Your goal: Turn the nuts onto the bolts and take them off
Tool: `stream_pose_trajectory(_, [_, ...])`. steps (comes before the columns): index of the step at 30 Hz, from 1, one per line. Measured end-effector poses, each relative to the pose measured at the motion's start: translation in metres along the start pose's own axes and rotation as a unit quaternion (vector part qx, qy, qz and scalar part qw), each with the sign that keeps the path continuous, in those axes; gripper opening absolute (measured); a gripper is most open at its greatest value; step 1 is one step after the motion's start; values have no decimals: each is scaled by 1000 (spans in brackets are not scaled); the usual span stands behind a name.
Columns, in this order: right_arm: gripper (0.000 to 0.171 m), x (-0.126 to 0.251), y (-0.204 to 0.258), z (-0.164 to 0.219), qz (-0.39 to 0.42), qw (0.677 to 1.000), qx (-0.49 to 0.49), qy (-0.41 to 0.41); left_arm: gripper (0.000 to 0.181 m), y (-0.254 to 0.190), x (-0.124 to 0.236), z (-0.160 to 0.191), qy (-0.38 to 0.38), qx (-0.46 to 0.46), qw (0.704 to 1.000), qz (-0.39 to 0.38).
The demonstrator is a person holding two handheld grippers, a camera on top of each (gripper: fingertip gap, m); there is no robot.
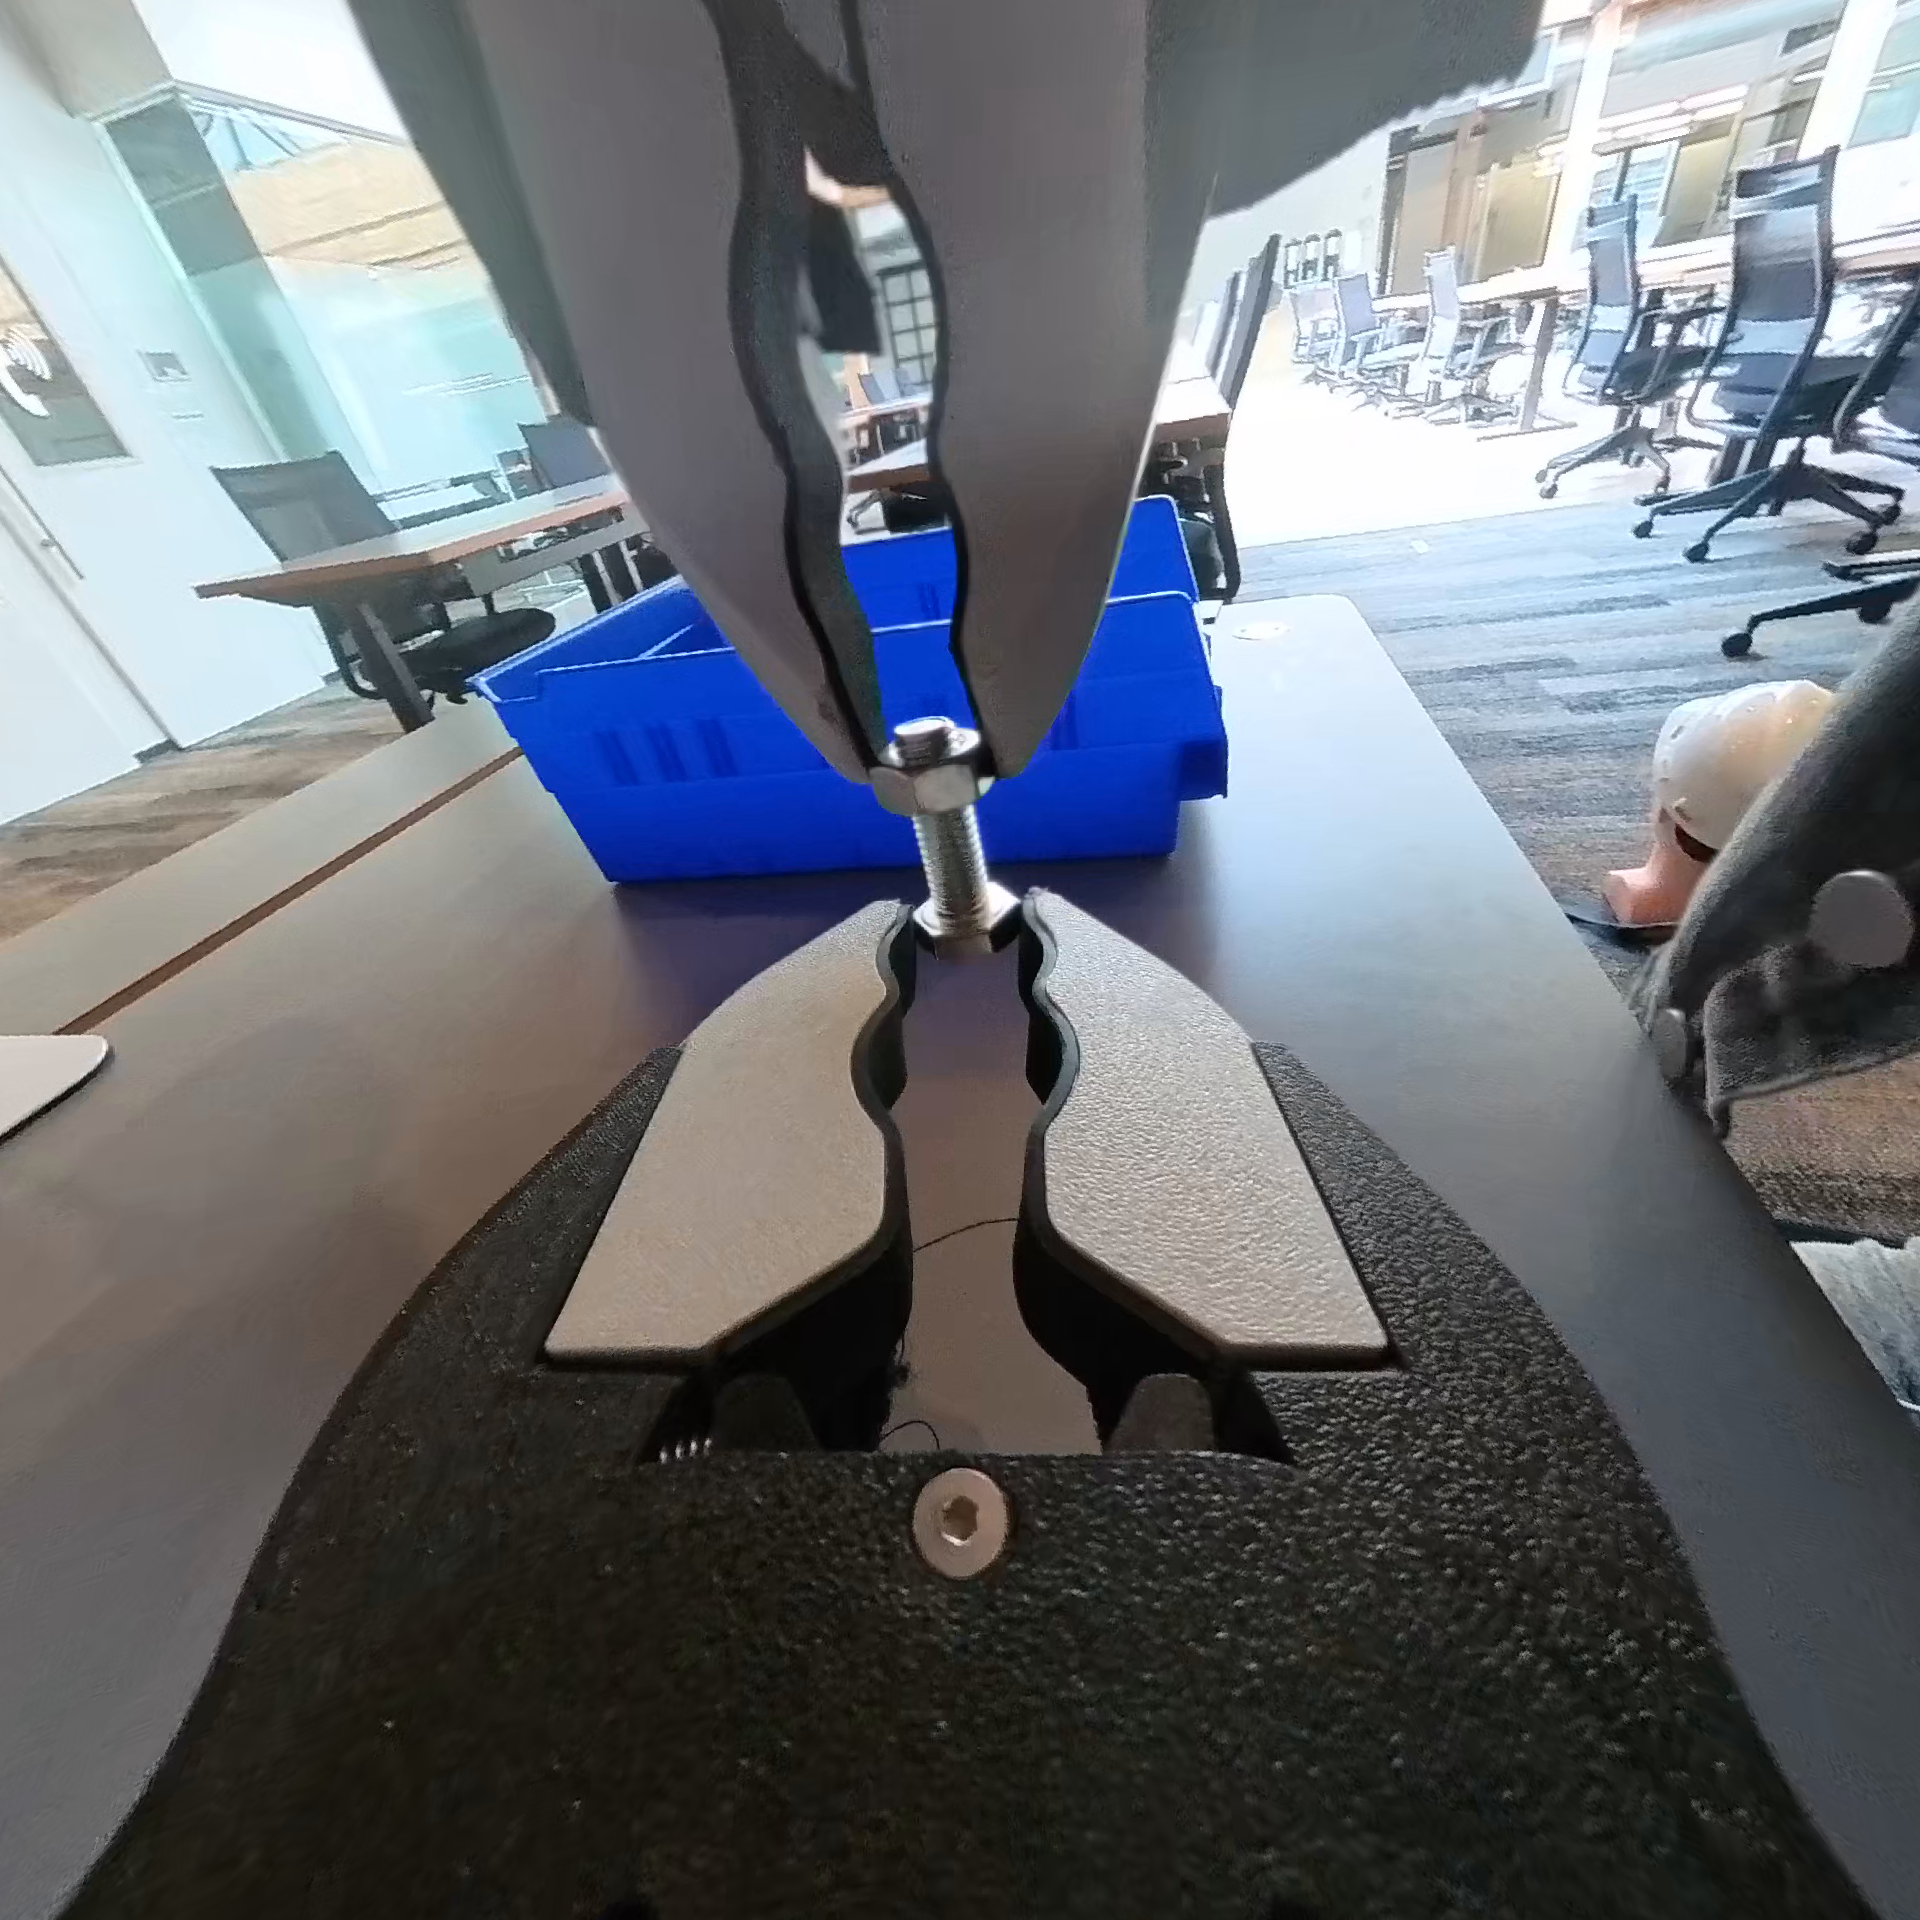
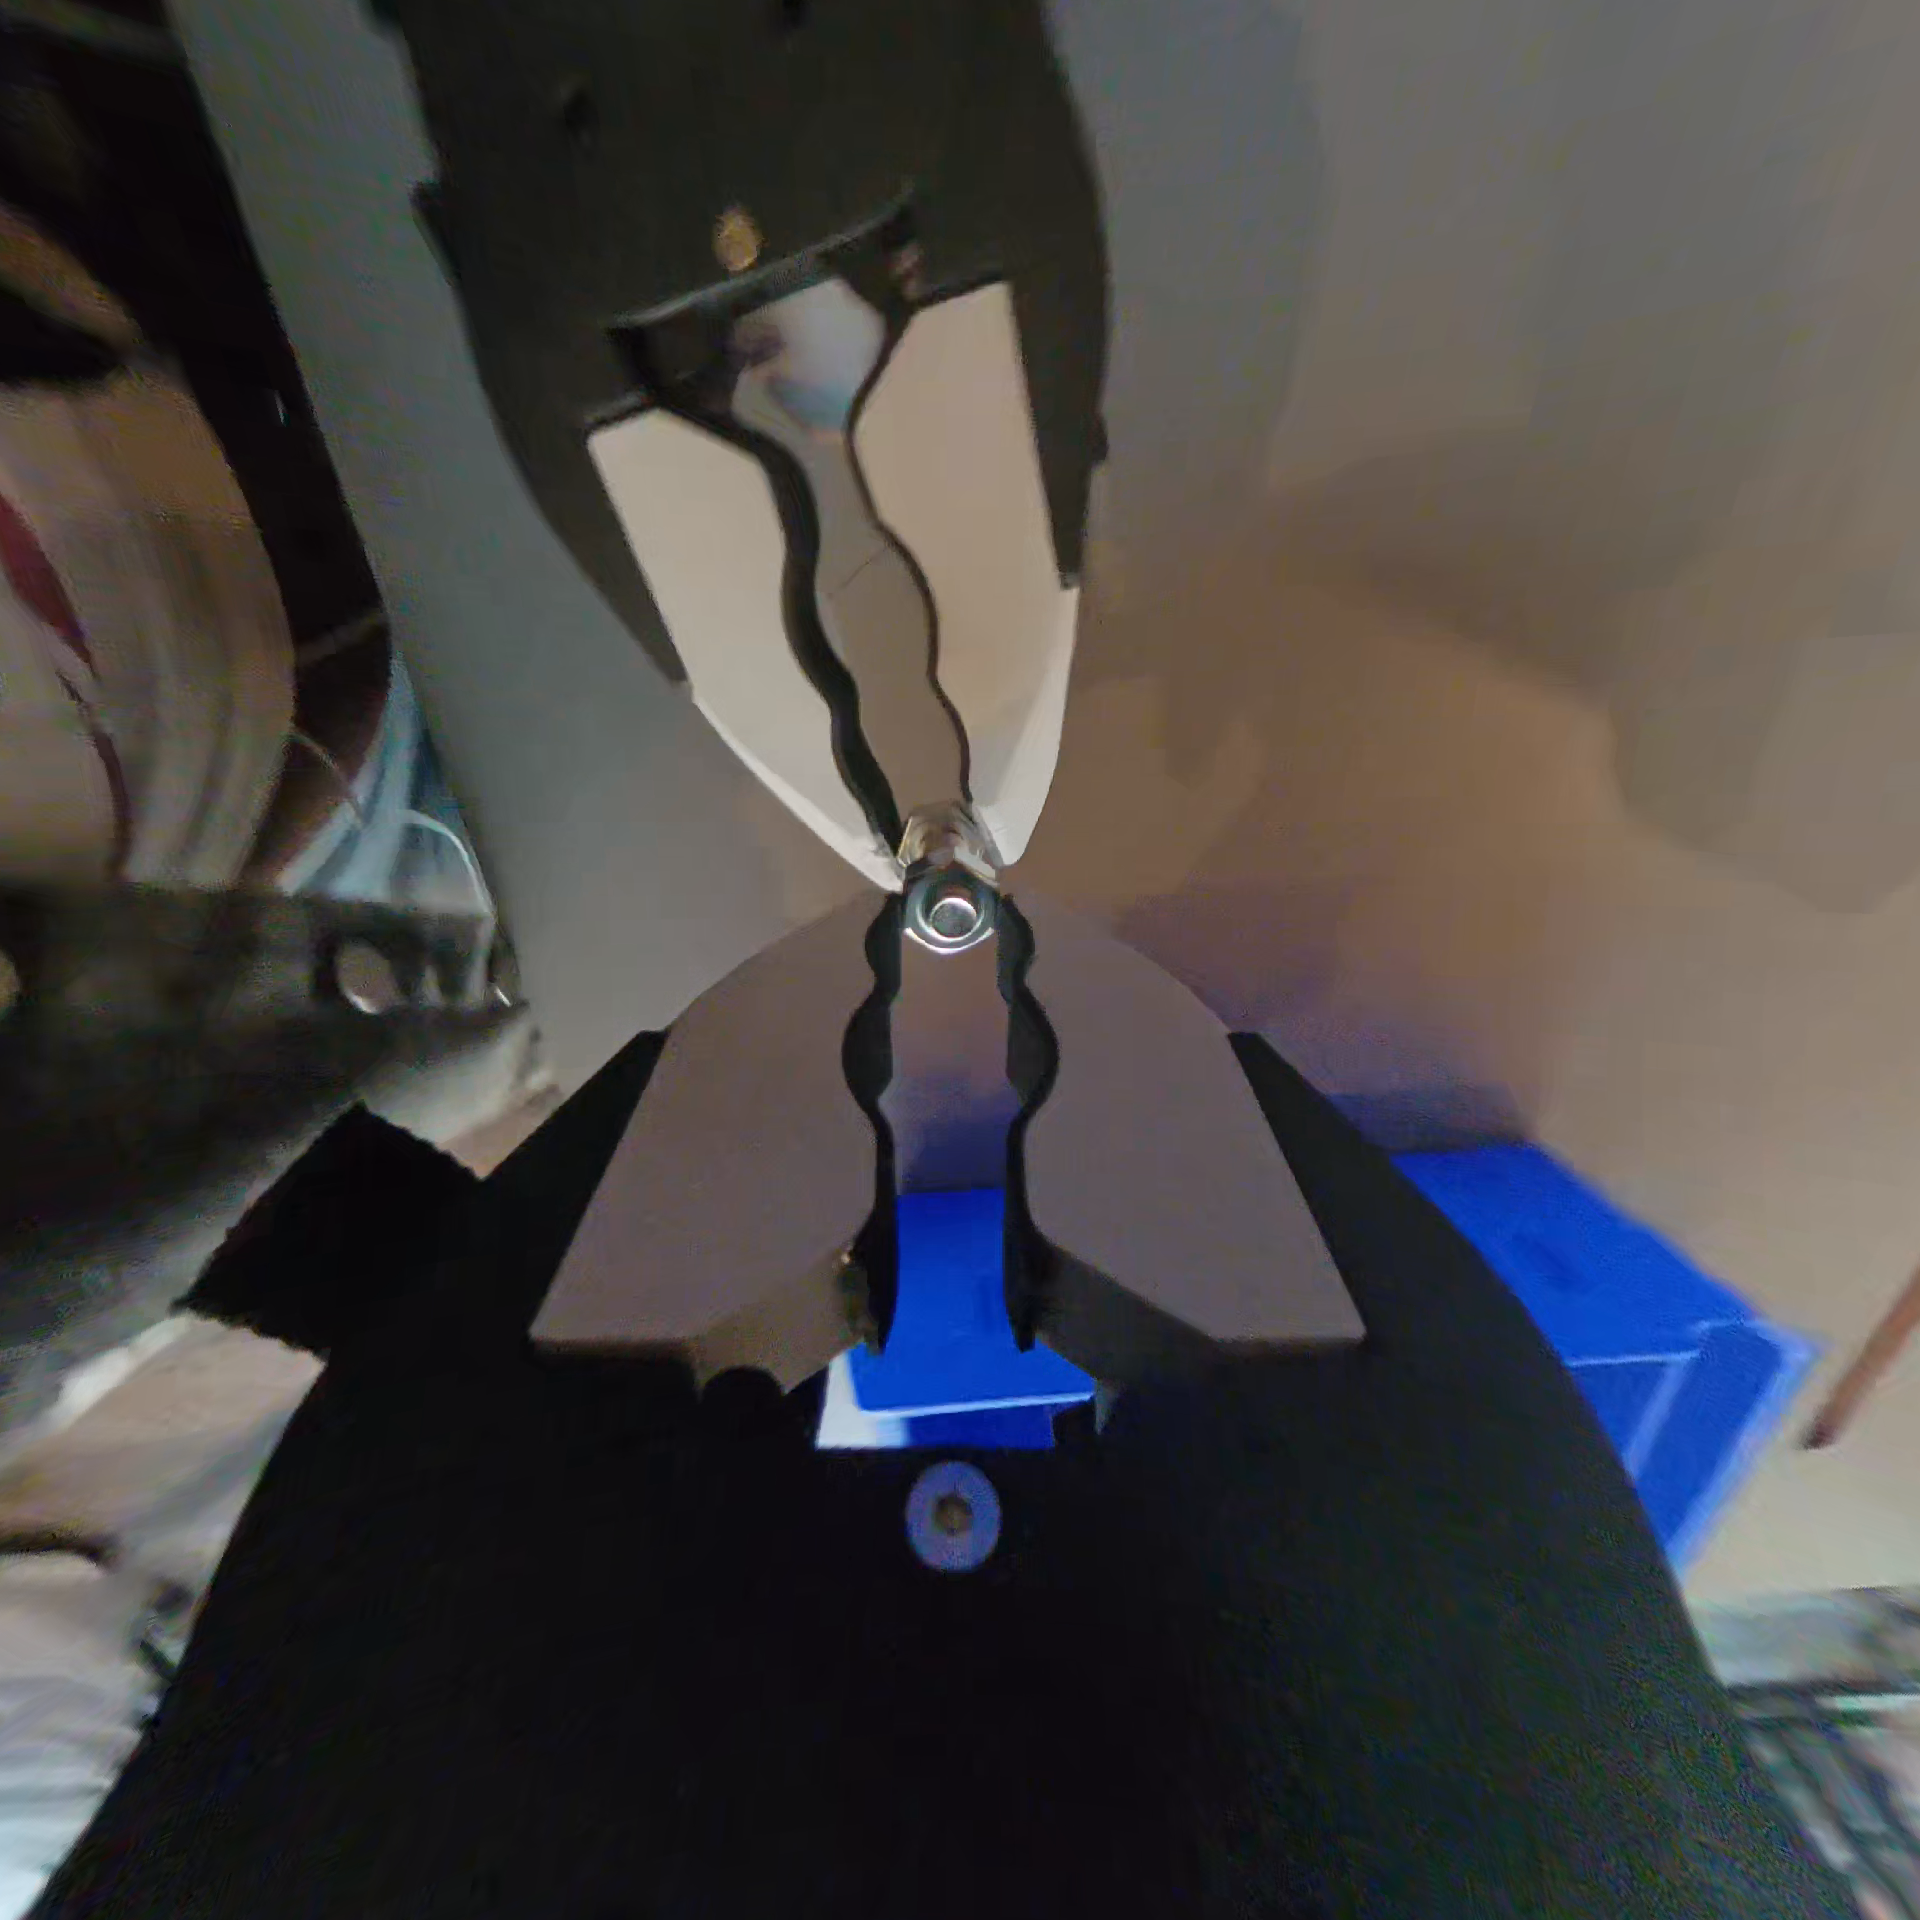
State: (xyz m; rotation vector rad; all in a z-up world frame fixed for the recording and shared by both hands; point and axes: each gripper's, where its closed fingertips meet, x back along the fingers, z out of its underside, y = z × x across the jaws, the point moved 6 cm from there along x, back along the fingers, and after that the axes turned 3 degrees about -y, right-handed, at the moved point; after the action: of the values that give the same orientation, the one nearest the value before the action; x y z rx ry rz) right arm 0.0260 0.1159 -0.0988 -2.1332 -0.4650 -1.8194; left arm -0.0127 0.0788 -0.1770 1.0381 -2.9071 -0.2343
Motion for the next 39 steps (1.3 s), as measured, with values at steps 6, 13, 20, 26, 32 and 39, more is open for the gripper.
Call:
stream_pose_trajectory(6, [22,-2,1,2,24,995,-92,-30,18,0,-1,0,4,-3,1000,-9])
stream_pose_trajectory(13, [37,10,-2,-3,-5,974,226,-33,19,-6,-3,0,4,-2,1000,19])
stream_pose_trajectory(20, [28,4,7,-9,-63,898,434,-10,19,-7,-1,0,1,4,999,45])
stream_pose_trajectory(26, [20,-4,9,-8,-55,852,520,10,19,-7,-1,0,-2,8,998,62])
stream_pose_trajectory(32, [18,-4,4,-11,-54,879,473,10,19,-5,0,0,-2,6,999,52])
stream_pose_trajectory(39, [18,-5,2,-8,2,997,65,33,19,-2,1,1,4,2,999,33])
